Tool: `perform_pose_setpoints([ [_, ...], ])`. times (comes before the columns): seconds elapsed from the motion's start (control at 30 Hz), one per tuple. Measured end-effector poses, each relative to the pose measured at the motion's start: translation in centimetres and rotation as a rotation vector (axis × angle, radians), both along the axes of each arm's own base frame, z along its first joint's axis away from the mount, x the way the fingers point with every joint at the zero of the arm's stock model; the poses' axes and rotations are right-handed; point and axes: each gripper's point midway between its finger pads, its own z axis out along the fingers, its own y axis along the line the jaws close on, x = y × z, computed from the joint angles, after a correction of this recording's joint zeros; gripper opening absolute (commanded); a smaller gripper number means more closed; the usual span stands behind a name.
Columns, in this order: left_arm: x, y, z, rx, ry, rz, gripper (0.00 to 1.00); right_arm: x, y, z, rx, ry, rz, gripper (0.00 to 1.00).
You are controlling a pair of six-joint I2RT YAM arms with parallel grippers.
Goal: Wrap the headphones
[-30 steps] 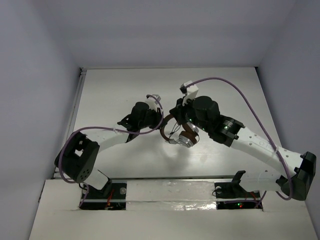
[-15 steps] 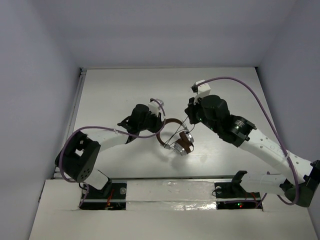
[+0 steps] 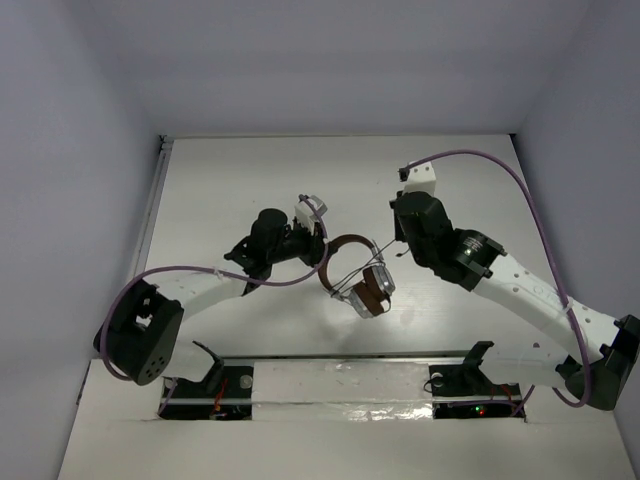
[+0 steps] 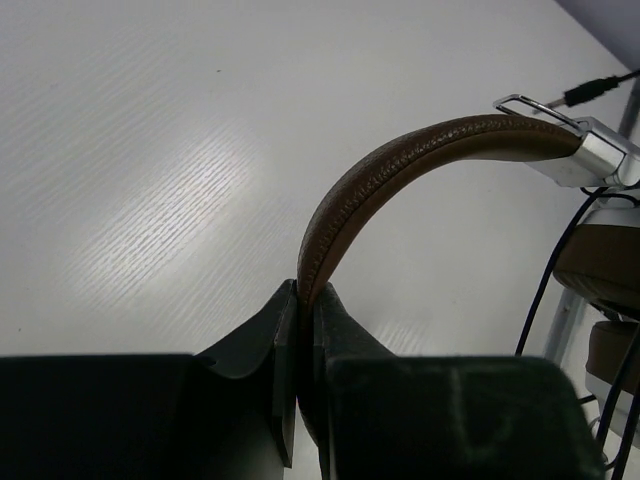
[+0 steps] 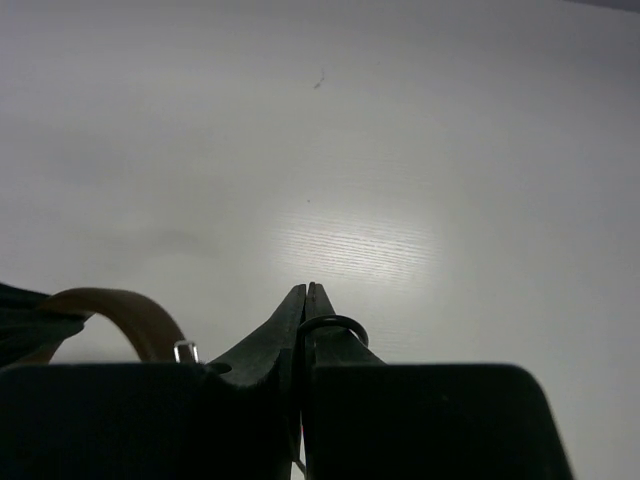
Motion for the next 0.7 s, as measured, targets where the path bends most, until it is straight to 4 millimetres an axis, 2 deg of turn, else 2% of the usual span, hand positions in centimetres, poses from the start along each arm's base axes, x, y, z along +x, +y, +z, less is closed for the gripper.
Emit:
perform_pose_setpoints([
  [0.13, -0.4, 0.2, 1.6, -0.079, -0.014, -0.040, 0.00, 0.2, -0.6, 0.3, -0.010, -0.016, -0.035, 0.00],
  [0.23, -0.5, 0.8, 3.2, -0.178, -0.017, -0.068, 0.00, -0.1, -0.2, 0.6, 0.028, -0.022, -0.010, 0.00],
  [0.33, -0.9, 1.1, 5.1, -0.282, -0.013, -0.110, 0.00, -0.9, 1.2, 1.5, 0.136, -0.041, 0.075, 0.00],
  [0.53, -3.4, 0.2, 8.8, -0.462, 0.024, -0.256, 0.00, -1.9, 4.3, 3.5, 0.334, -0.103, 0.228, 0.00],
  [0.7, -4.2, 0.1, 8.7, -0.537, 0.238, -0.278, 0.00, -1.9, 6.9, 2.4, 0.418, -0.108, 0.319, 0.00],
])
